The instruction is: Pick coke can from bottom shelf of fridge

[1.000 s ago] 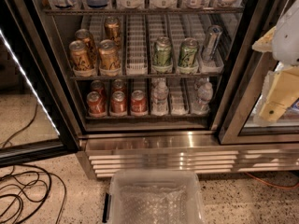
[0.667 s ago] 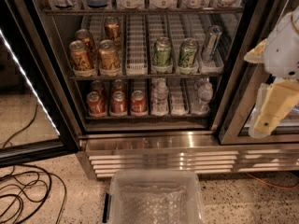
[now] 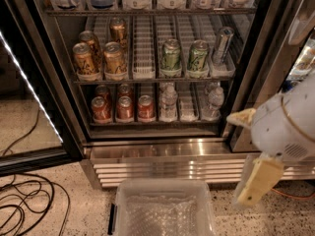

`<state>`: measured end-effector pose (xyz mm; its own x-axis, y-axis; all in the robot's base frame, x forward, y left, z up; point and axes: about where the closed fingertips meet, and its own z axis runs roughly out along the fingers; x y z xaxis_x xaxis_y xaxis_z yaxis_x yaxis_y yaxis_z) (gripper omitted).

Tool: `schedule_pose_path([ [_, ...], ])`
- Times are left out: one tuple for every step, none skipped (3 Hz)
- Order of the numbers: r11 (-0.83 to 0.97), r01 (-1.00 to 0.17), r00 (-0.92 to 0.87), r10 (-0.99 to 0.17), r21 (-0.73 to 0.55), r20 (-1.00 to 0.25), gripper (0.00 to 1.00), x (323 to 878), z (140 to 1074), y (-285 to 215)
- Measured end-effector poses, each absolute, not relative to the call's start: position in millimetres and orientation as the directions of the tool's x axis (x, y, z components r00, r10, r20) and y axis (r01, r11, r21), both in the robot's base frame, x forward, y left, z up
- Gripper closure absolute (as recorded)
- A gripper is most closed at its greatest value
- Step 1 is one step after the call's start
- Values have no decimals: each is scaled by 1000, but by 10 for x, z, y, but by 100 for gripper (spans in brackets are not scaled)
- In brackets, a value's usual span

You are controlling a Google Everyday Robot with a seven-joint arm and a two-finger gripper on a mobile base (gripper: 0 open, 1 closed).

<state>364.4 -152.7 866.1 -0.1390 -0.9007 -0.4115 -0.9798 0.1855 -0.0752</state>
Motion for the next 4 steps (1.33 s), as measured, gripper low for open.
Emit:
schedule_pose_path([
  [231, -973, -198, -810, 10, -552, 0, 3390, 8066, -1279],
  [281, -957, -263, -726, 75, -635, 0, 3226, 7482, -978],
  [314, -945, -288, -658, 94, -695, 0, 3241, 7042, -667],
  [341, -939, -250, -589, 44, -768, 0, 3428, 6853, -337],
])
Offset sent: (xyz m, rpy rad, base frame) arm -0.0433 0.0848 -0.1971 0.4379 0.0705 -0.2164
